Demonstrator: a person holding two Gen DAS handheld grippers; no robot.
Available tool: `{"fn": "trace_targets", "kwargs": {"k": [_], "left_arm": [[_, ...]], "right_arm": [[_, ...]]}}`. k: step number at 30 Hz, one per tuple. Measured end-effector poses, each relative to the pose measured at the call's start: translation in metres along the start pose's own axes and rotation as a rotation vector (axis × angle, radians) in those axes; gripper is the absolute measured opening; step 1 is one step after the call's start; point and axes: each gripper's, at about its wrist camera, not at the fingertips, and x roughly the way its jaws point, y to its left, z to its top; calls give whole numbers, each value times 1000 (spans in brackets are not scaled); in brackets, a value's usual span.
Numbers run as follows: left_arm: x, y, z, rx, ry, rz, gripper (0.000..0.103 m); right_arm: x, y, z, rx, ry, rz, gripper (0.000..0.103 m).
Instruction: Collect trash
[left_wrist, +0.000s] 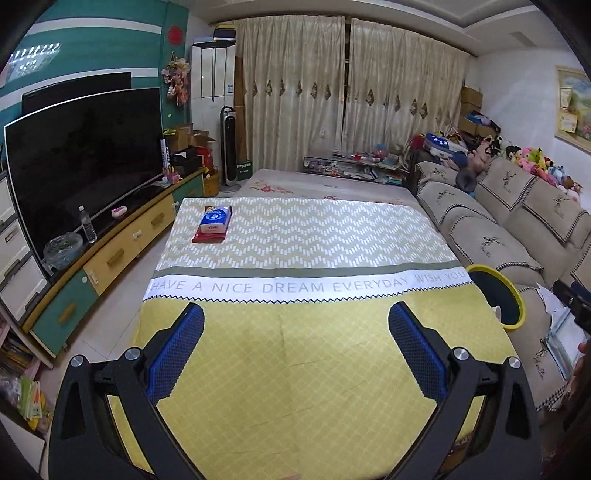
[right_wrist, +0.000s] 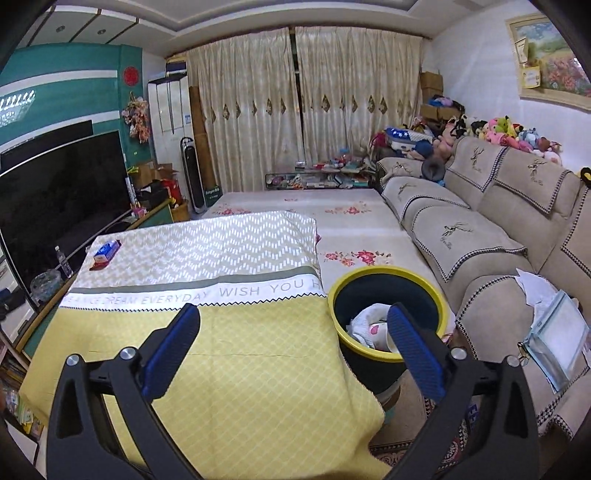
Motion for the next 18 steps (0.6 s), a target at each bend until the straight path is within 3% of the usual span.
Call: {"fn": "trace_targets", "kwargs": {"k": [7,18], "left_arm": [[-6,-8,-10,-15,12,-6,98],[-14,-20,-9,15,0,-18,98]], "right_arm": [[-20,7,-2,-30,-18,4,97],[-19,2,-4,-20,-17,24,97]]}}
